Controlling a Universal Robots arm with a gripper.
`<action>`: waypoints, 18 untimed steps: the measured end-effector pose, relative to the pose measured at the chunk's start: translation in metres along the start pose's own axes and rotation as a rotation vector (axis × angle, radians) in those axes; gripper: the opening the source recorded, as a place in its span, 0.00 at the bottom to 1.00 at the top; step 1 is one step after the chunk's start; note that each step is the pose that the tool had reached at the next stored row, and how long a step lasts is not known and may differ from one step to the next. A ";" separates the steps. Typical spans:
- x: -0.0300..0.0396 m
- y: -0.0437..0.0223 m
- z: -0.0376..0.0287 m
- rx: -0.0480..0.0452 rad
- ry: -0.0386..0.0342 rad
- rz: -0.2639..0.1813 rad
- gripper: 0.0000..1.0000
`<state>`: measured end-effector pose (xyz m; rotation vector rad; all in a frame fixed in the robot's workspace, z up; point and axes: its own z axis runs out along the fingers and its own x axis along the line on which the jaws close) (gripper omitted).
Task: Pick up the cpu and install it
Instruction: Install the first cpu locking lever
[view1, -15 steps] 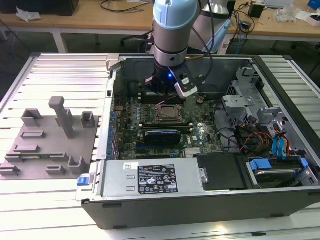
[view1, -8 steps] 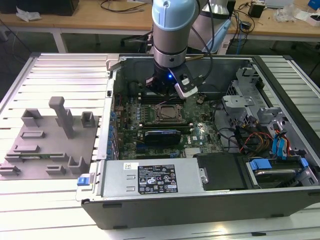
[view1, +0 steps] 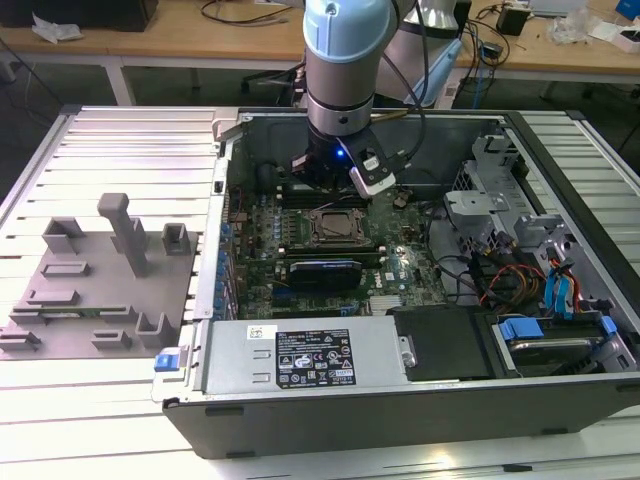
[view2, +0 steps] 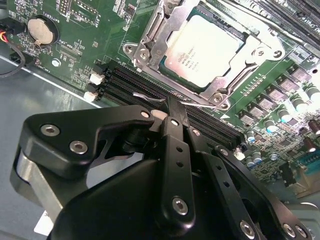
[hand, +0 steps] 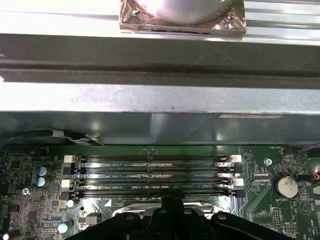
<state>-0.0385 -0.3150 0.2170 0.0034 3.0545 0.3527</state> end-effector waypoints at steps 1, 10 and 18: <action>0.0001 0.0000 0.0001 0.0000 -0.0022 0.000 0.11; 0.0002 -0.0002 0.0009 -0.0001 -0.0129 -0.003 0.11; 0.0002 -0.0003 0.0014 -0.0002 -0.0179 -0.004 0.11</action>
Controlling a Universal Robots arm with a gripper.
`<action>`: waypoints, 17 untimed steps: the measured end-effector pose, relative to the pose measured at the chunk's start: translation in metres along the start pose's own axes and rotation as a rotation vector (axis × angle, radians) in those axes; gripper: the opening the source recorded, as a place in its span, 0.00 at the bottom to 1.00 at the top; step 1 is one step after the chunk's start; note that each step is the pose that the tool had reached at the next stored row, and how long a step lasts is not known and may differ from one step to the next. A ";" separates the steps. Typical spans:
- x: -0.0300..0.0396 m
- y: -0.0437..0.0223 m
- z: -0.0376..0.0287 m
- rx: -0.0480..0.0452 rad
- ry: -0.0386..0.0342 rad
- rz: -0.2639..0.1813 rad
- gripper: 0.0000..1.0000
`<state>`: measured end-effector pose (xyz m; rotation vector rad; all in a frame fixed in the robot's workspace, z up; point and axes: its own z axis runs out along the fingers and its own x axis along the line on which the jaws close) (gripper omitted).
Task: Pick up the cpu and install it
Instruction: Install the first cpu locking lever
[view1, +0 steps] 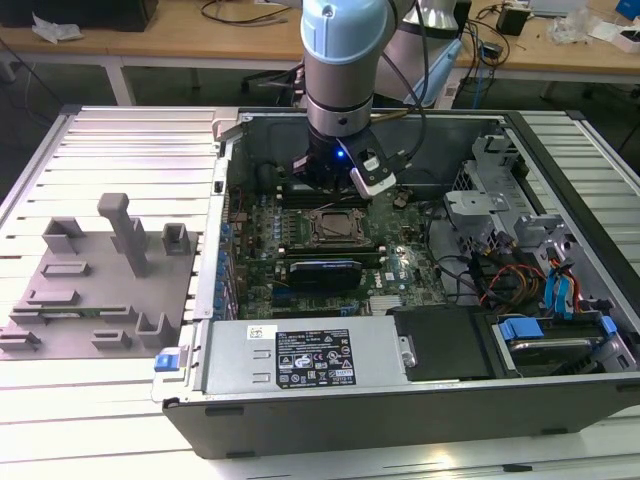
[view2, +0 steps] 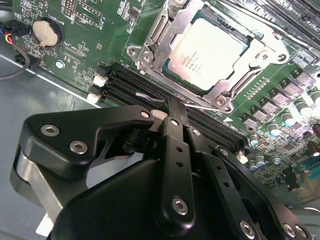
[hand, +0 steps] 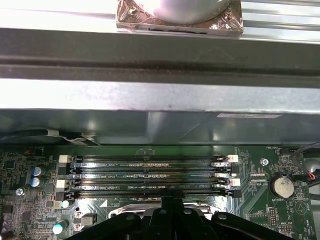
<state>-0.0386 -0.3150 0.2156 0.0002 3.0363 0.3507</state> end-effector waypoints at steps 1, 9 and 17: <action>0.0000 0.0000 0.0001 0.0000 -0.0008 0.000 0.11; 0.0001 -0.0002 0.0008 -0.0002 -0.0045 -0.001 0.11; 0.0003 -0.0006 0.0025 0.0029 -0.0379 0.023 0.11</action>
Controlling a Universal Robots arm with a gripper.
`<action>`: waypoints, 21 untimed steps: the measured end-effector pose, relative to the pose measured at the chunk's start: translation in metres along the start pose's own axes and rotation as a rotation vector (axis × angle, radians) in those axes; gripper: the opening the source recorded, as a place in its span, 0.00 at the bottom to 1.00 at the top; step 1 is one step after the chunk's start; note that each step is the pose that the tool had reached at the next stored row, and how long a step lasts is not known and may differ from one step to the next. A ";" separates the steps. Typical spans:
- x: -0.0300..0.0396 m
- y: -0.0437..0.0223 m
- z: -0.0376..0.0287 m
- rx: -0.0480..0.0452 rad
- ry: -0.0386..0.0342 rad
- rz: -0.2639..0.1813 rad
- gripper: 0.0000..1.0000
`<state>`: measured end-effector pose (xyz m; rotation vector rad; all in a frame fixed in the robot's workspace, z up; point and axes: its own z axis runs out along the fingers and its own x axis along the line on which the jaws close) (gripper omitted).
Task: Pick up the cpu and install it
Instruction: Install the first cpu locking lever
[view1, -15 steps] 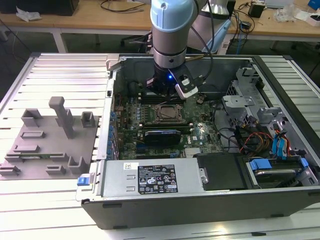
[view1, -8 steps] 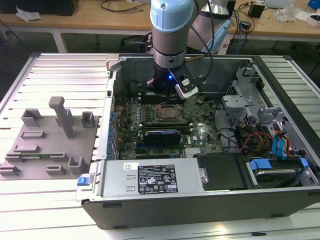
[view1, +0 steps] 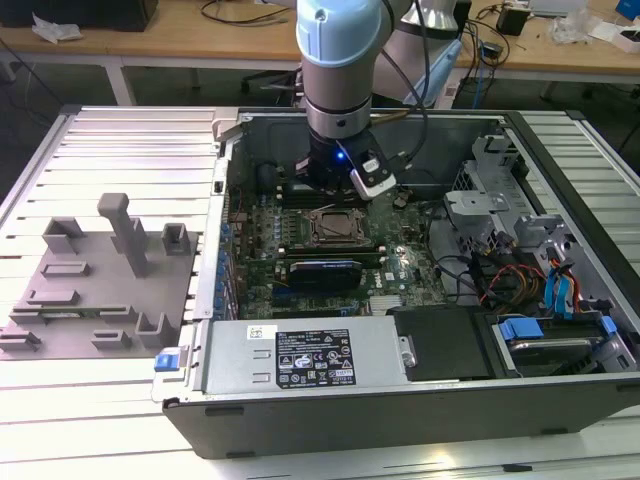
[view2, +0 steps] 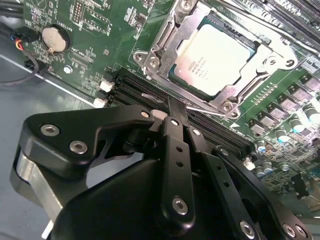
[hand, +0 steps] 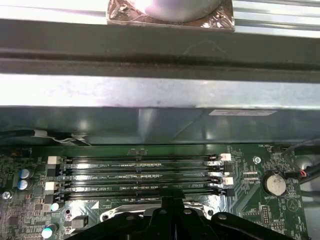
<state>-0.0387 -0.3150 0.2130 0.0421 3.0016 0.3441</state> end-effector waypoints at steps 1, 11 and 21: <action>0.0000 0.0000 0.0003 0.0013 -0.0039 0.012 0.11; 0.0090 0.0021 0.0019 0.0082 -0.0209 0.069 0.11; 0.0154 0.0057 0.0064 0.0121 -0.0471 0.109 0.11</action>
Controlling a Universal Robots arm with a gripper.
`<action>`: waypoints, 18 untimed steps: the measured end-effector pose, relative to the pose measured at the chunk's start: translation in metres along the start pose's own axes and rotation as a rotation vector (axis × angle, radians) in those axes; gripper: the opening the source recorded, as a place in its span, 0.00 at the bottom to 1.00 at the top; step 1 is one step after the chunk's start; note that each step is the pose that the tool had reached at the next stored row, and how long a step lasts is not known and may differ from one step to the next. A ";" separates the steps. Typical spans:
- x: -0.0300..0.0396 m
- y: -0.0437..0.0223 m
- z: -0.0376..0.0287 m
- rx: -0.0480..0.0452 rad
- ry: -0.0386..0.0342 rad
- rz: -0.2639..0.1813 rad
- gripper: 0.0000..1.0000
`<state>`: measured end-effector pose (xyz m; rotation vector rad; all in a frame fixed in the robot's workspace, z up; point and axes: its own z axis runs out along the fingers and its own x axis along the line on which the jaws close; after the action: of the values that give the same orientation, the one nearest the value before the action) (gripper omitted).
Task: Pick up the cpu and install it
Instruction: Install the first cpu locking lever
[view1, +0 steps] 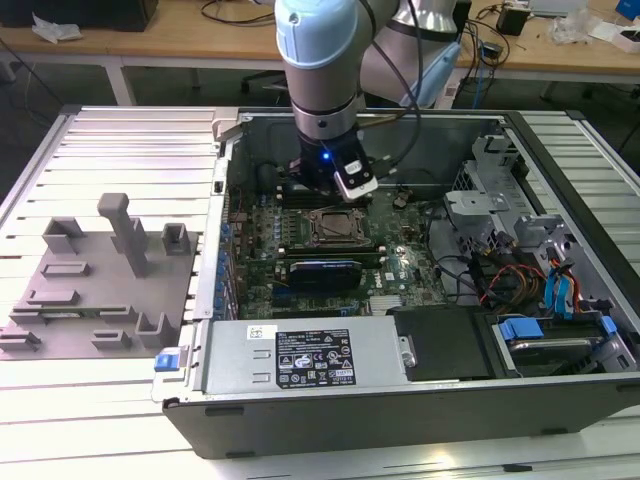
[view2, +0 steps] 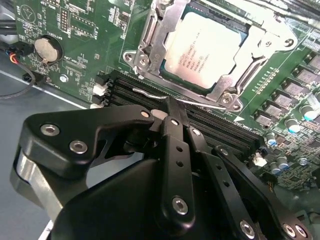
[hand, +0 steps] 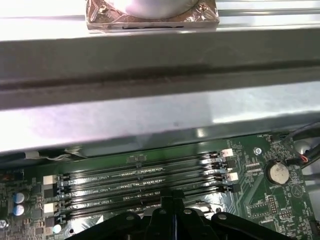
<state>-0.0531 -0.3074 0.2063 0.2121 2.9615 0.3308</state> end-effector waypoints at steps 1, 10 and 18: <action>0.0006 0.0001 0.0003 0.0003 -0.0020 0.003 0.11; 0.0028 -0.0004 0.0048 0.0149 -0.0367 0.044 0.11; 0.0036 0.0026 0.0074 0.0267 -0.0519 0.106 0.11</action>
<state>-0.0551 -0.3029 0.1993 0.3758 2.9111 0.2942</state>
